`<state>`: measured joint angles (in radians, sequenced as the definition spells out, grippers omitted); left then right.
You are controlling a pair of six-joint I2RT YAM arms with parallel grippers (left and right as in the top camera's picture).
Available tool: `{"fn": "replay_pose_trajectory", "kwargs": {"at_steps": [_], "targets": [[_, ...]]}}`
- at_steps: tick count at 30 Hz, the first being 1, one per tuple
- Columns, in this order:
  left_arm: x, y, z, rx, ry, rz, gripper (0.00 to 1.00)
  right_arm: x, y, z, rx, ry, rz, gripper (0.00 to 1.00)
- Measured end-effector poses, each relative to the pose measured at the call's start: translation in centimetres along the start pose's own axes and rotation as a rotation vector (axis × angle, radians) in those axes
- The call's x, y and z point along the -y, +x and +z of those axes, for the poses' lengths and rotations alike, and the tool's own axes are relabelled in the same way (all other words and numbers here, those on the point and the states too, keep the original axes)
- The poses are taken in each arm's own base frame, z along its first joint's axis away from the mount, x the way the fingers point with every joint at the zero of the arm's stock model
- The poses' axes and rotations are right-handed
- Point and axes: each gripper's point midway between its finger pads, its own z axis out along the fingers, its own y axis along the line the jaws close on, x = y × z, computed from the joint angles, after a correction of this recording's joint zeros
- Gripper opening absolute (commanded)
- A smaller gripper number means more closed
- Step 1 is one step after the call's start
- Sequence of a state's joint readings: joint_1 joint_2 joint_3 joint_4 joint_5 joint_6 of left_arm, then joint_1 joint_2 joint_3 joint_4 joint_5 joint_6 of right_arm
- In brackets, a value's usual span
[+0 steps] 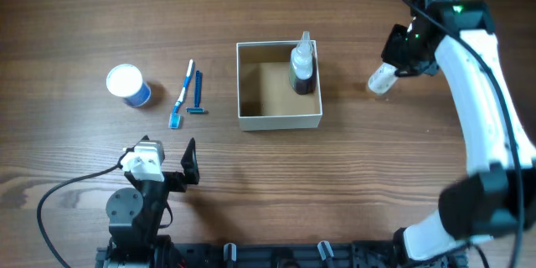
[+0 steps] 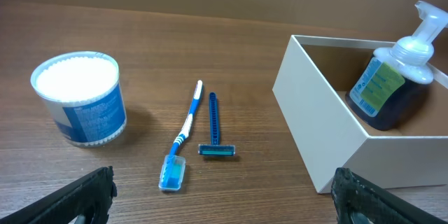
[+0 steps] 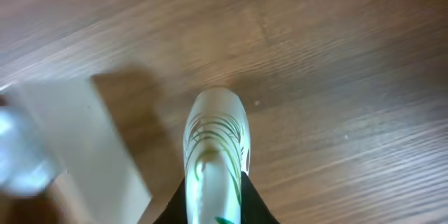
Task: Pack container
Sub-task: 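Grasp the white Pantene tube with the right gripper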
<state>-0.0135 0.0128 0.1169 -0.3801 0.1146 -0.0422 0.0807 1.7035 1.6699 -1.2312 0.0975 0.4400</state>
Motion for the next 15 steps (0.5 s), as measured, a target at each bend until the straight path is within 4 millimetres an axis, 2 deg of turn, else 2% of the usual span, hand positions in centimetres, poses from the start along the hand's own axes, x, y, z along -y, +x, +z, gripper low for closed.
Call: {"fn": "replay_pose_trajectory", "kwargs": {"at_steps": [4, 6, 7, 8, 11, 15], "targets": [[0.0, 0.0, 0.0, 0.0, 0.0, 0.0, 1.0, -1.8, 1.9, -6.6, 0.12, -0.091, -0.089, 0.05], [0.0, 0.0, 0.0, 0.0, 0.0, 0.0, 1.0, -3.0, 3.4, -10.3, 0.197, -0.158, -0.159, 0.05], [0.0, 0.0, 0.0, 0.0, 0.0, 0.0, 1.0, -3.4, 4.1, -11.6, 0.22, -0.184, -0.187, 0.05], [0.0, 0.0, 0.0, 0.0, 0.0, 0.0, 1.0, -4.0, 5.4, -13.7, 0.254, -0.235, -0.226, 0.05], [0.0, 0.0, 0.0, 0.0, 0.0, 0.0, 1.0, -5.1, 6.6, -14.8, 0.271, -0.271, -0.277, 0.05], [0.0, 0.0, 0.0, 0.0, 0.0, 0.0, 1.0, -7.7, 7.5, -14.2, 0.251, -0.301, -0.344, 0.05]]}}
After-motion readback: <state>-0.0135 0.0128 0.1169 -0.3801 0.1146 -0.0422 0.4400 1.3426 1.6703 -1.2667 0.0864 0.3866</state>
